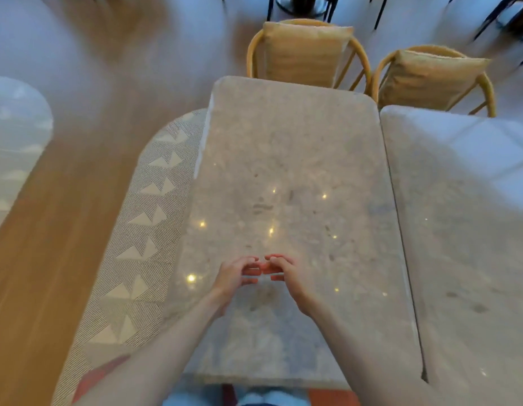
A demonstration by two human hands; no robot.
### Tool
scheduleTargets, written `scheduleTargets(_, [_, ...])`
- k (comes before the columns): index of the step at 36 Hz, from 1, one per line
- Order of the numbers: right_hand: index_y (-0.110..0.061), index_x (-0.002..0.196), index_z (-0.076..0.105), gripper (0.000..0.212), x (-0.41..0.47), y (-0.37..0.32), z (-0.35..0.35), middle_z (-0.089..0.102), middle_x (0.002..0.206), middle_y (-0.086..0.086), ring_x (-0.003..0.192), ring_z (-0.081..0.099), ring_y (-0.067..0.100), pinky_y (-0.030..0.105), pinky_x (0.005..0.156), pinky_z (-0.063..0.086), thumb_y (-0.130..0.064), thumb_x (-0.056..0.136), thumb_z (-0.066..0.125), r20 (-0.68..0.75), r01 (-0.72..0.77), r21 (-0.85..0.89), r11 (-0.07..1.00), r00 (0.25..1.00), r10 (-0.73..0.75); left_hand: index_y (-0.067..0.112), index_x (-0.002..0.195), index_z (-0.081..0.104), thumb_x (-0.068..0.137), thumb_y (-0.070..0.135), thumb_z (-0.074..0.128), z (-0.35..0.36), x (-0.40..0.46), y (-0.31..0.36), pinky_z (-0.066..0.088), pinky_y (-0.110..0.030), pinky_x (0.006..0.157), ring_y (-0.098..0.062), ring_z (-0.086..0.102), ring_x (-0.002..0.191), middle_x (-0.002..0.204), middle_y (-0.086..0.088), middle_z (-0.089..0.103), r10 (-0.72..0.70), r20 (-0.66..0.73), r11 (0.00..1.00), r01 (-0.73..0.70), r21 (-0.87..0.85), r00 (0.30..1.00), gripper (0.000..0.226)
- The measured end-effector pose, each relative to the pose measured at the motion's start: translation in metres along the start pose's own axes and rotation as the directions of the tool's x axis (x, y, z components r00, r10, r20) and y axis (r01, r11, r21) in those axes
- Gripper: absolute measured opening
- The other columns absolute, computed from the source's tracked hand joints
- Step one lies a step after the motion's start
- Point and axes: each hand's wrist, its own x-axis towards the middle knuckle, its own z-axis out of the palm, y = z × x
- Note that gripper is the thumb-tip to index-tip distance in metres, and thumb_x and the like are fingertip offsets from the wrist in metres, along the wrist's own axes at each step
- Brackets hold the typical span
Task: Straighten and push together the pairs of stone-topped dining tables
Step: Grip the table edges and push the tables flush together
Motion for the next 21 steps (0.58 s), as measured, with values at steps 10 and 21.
scheduleTargets(10, [-0.004, 0.088, 0.068, 0.024, -0.073, 0.096, -0.025, 0.075, 0.073, 0.01, 0.063, 0.071, 0.017, 0.025, 0.062, 0.056, -0.008, 0.097, 0.046, -0.125, -0.155, 0.338, 0.928, 0.97, 0.208, -0.001, 0.087, 0.061, 0.098, -0.001, 0.041, -0.016, -0.043, -0.07, 0.054, -0.02, 0.055, -0.012, 0.068, 0.051, 0.085, -0.021, 0.066, -0.077, -0.108, 0.997, 0.074, -0.036, 0.991, 0.023])
scheduleTargets(21, [0.0, 0.088, 0.066, 0.027, -0.125, 0.158, -0.067, 0.073, 0.079, 0.023, 0.065, 0.071, 0.031, 0.032, 0.056, 0.056, -0.014, 0.099, 0.046, -0.326, -0.111, 0.395, 0.912, 0.911, 0.252, -0.001, 0.087, 0.064, 0.097, 0.002, 0.044, -0.014, -0.056, -0.096, 0.056, -0.022, 0.057, -0.015, 0.069, 0.055, 0.082, -0.02, 0.069, -0.017, -0.185, 0.997, 0.002, -0.078, 0.983, 0.023])
